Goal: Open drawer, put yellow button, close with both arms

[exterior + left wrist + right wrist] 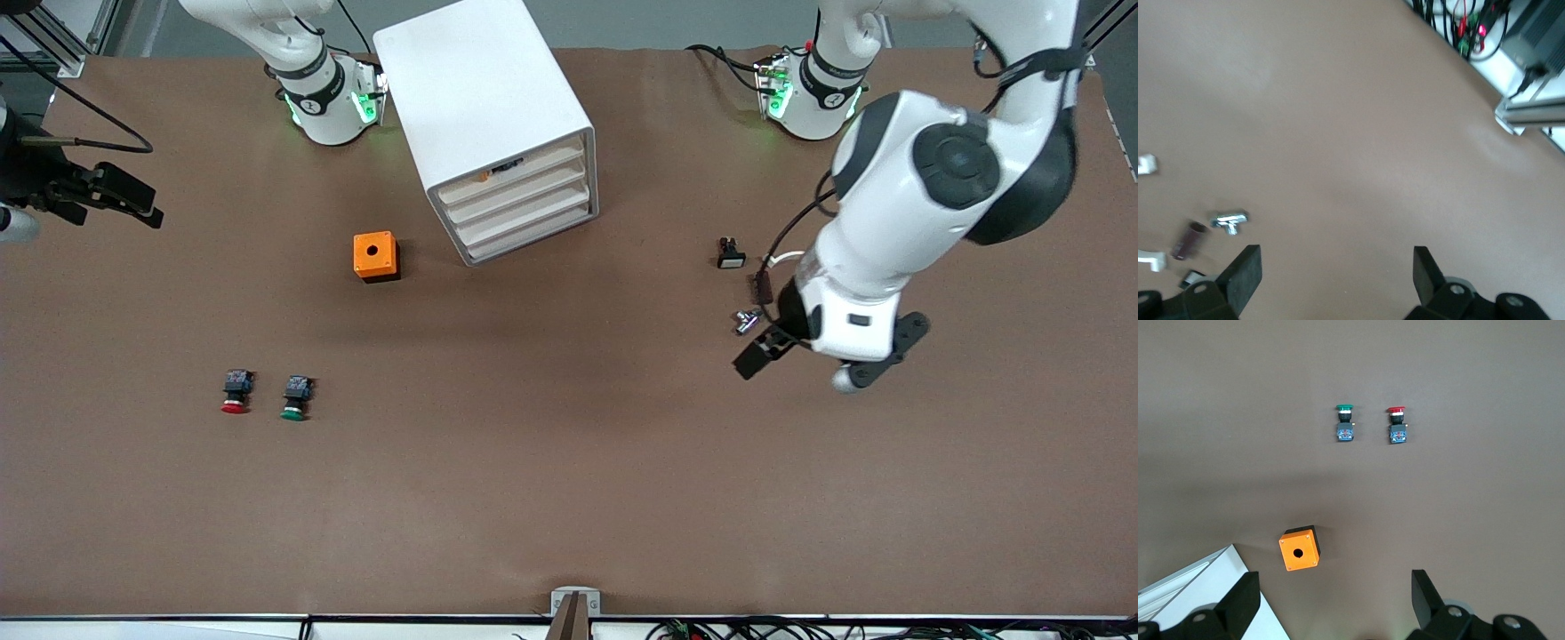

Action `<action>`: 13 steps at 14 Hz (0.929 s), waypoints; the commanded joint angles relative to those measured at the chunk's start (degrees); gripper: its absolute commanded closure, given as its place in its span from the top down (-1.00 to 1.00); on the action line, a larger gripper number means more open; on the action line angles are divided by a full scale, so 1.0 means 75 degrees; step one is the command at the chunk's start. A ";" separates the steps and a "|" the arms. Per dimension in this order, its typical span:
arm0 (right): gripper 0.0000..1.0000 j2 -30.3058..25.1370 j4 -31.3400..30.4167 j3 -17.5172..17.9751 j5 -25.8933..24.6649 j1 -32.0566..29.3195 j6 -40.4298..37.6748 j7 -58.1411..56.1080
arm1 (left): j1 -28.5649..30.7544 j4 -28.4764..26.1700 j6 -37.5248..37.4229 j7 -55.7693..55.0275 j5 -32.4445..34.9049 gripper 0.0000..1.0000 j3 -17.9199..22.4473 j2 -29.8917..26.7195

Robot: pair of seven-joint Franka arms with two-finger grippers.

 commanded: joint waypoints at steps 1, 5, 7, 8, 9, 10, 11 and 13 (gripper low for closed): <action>1.00 0.0002 0.0115 0.0004 -0.0120 0.0031 -0.0022 -0.0042 | 0.0495 -0.0064 -0.0293 0.0593 0.0151 1.00 -0.0084 -0.0396; 1.00 0.0002 0.0127 0.0004 -0.0120 0.0020 -0.0022 -0.0042 | 0.1209 -0.0064 -0.1217 0.2008 0.0151 1.00 -0.0096 -0.0923; 1.00 0.0002 0.0115 0.0004 -0.0120 0.0020 -0.0022 -0.0042 | 0.1573 -0.0064 -0.1768 0.2911 0.0139 1.00 -0.0096 -0.1181; 1.00 0.0002 0.0115 0.0004 -0.0120 0.0020 -0.0022 -0.0042 | 0.1760 -0.0075 -0.2014 0.3298 0.0139 1.00 -0.0096 -0.1333; 1.00 0.0002 0.0115 0.0004 -0.0120 0.0032 -0.0010 -0.0042 | 0.1913 -0.0076 -0.2237 0.3650 0.0116 1.00 -0.0096 -0.1462; 1.00 0.0002 0.0115 0.0004 -0.0120 0.0043 -0.0022 -0.0042 | 0.2019 -0.0087 -0.2471 0.4001 0.0069 1.00 -0.0096 -0.1568; 1.00 0.0002 0.0115 0.0004 -0.0120 0.0043 -0.0022 -0.0042 | 0.2194 -0.0076 -0.2636 0.4376 0.0034 1.00 -0.0096 -0.1650; 1.00 0.0002 0.0115 0.0004 -0.0120 0.0043 -0.0010 -0.0042 | 0.2499 -0.0111 -0.2917 0.5800 0.0010 1.00 -0.0096 -0.1815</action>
